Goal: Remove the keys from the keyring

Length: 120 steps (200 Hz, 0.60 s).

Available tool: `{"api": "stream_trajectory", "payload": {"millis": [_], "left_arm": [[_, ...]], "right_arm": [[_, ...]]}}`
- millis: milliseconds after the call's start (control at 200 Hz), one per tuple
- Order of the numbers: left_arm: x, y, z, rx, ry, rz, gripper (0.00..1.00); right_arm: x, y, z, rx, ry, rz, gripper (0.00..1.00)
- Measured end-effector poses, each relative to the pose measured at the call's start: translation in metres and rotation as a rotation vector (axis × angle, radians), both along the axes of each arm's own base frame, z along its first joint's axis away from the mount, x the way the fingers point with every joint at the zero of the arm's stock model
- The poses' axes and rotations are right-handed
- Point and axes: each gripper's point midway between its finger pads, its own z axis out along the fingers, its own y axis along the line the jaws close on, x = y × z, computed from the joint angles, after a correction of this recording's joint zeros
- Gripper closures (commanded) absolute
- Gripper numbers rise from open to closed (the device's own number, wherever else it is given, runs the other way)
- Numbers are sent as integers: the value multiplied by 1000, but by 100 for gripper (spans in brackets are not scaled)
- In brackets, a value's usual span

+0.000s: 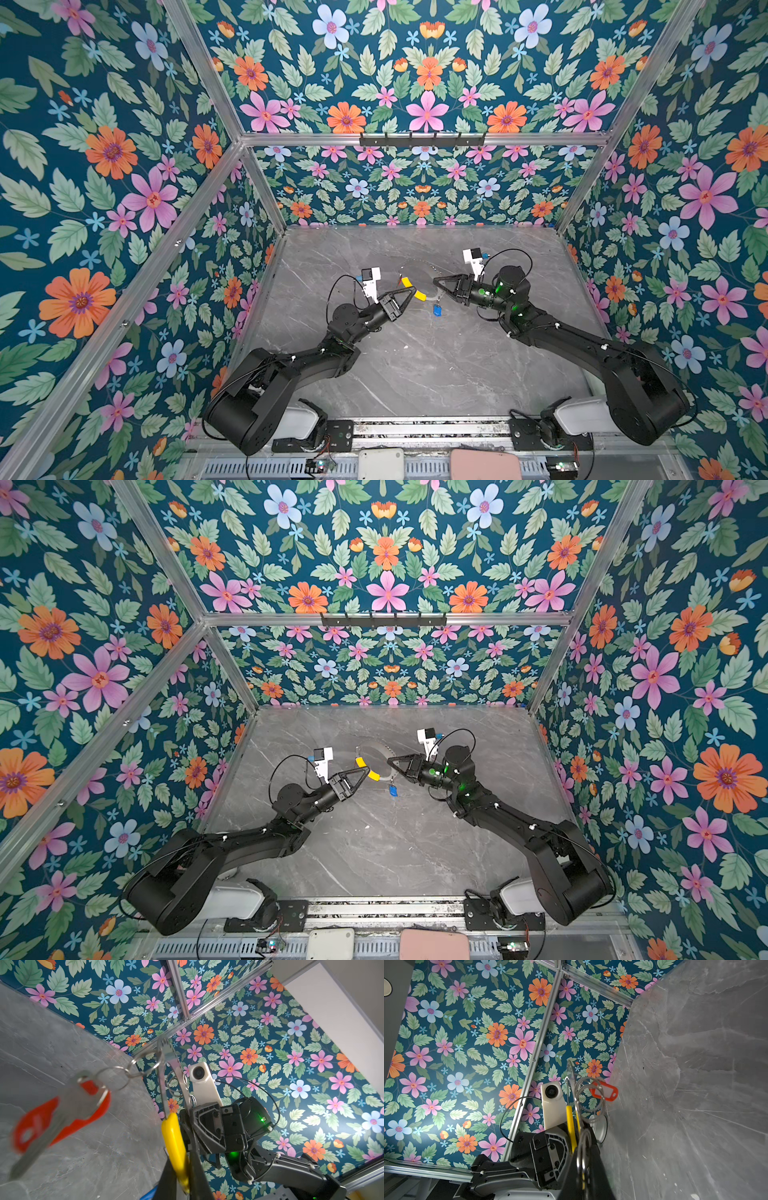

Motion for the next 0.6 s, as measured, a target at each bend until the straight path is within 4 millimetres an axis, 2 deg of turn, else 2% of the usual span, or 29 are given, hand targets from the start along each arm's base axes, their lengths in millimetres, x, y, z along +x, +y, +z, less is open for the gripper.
{"api": "stream_trajectory", "payload": {"millis": [75, 385, 575, 600], "left_arm": [[0, 1, 2, -31, 17, -3, 100], [-4, 2, 12, -41, -17, 17, 100], [-6, 7, 20, -25, -25, 67, 100], [-6, 8, 21, -21, -26, 75, 100]], "right_arm": [[0, 0, 2, -1, -16, 2, 89], [-8, -5, 5, -48, -7, -5, 52], [-12, -19, 17, -97, -67, -76, 42], [-13, -21, 18, -104, -76, -88, 37]]}}
